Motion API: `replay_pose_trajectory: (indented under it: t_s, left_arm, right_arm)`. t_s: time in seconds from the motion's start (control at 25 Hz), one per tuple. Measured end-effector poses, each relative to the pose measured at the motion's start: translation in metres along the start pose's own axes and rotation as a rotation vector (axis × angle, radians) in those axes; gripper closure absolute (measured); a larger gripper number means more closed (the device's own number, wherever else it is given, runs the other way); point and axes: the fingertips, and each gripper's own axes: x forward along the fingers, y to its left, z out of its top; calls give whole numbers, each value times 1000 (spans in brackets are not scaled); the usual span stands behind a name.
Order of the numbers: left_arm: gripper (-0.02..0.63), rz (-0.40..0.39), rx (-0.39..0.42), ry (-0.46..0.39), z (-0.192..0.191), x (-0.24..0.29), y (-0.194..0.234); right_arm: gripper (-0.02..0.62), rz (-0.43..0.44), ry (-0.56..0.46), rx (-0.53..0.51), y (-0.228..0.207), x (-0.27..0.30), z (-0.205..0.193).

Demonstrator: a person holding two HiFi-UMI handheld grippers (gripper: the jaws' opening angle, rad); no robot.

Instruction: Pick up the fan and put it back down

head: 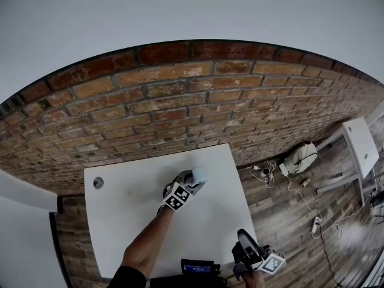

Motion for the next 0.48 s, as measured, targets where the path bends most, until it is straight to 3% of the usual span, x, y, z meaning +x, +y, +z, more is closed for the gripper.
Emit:
replay_pose_trajectory:
  t_s: [0.12, 0.2, 0.32, 0.4, 0.48]
  left_arm:
    - [440, -5, -10, -16, 1, -3, 1]
    - [377, 12, 2, -35, 7, -8, 7]
    - [336, 38, 0, -34, 7, -25, 12]
    - [336, 79, -55, -44, 0, -49, 13]
    - [336, 144, -172, -92, -5, -85, 12]
  right_arm:
    - [512, 3, 0, 2, 2, 2, 2]
    - [512, 24, -5, 12, 8, 6, 5]
    - [512, 61, -8, 30, 11, 9, 6]
    - [512, 84, -3, 34, 10, 11, 4]
    - [512, 100, 8, 36, 10, 16, 2]
